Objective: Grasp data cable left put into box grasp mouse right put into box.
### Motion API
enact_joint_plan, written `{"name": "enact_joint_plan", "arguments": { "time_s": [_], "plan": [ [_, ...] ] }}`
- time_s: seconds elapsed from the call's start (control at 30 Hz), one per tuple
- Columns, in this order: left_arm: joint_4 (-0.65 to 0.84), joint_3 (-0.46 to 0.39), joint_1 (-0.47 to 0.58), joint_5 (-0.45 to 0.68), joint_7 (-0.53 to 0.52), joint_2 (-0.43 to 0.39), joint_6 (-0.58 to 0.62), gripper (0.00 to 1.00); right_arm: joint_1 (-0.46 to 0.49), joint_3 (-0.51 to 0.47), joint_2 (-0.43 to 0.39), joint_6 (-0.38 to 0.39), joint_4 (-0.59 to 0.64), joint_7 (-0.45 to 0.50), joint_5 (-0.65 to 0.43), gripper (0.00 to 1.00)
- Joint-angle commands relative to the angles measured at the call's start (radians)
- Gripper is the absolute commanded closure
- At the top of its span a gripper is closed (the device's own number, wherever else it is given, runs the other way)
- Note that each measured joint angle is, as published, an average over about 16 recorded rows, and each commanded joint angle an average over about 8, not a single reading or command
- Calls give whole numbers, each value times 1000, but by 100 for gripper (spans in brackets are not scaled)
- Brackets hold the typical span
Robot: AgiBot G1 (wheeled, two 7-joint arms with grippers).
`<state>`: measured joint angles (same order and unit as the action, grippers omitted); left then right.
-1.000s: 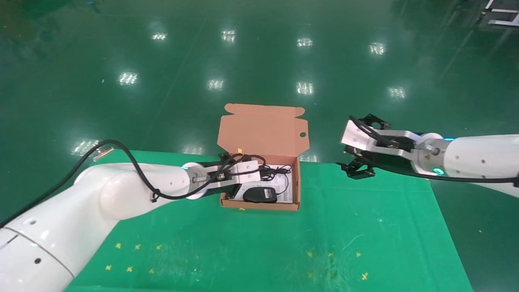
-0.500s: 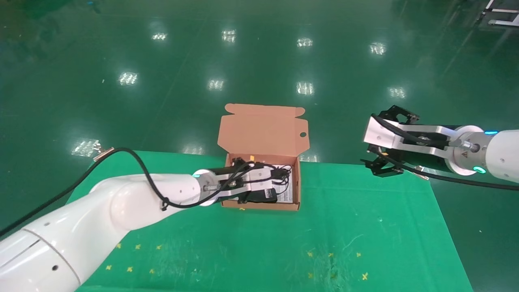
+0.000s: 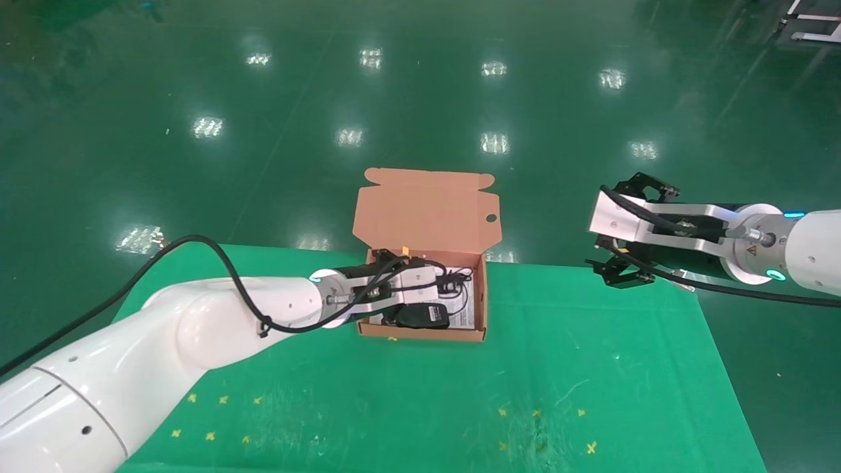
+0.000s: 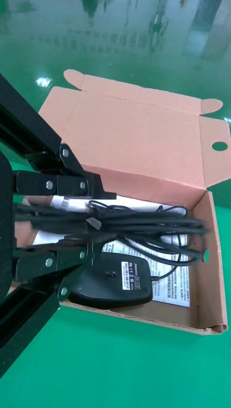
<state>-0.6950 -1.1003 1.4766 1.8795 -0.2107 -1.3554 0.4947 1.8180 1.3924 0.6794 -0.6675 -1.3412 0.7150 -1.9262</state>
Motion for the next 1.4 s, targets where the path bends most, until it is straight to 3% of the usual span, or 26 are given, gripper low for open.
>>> {"name": "enact_joint_plan", "arguments": {
  "time_s": [0.03, 0.4, 0.7, 1.4],
  "plan": [
    [-1, 3, -3, 2, -1, 1, 3, 0, -2, 0, 1, 4, 3, -1, 3, 0],
    [-96, 37, 77, 13, -82, 95, 7, 0, 41, -23, 8, 32, 20, -30, -11, 0],
    [-103, 66, 111, 24, -114, 117, -12, 0, 73, -43, 16, 2, 17, -76, -38, 0],
    [-272, 329, -66, -383, -67, 335, 339, 0, -209, -415, -13, -287, 31, -234, 389, 0]
  ]
}}
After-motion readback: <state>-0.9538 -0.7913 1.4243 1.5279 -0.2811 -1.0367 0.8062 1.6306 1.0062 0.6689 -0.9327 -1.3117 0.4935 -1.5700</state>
